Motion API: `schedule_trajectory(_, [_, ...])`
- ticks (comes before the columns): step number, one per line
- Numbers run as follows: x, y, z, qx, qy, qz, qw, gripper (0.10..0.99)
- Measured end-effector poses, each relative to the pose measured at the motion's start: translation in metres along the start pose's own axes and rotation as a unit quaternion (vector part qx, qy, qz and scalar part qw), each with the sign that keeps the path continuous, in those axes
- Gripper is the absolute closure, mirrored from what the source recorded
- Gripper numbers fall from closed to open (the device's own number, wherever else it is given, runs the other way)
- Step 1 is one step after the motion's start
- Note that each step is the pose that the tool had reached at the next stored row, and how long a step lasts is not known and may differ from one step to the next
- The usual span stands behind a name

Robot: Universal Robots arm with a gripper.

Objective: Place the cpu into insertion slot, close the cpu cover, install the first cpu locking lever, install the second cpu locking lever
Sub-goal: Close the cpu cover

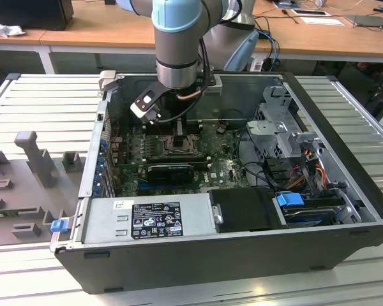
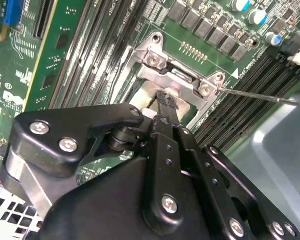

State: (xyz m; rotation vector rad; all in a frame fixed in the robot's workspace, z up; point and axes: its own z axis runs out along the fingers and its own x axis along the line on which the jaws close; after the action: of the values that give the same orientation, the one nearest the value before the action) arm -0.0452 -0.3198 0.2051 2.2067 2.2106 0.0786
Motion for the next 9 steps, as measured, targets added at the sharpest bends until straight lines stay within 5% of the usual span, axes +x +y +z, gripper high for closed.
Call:
schedule_trajectory(5, [0.0002, 0.0005, -0.008, 0.0003, -0.0019, 0.0, 1.0, 0.98])
schedule_trajectory(9, [0.0002, 0.0079, -0.0078, 0.0079, -0.002, 0.0, 1.0, 0.98])
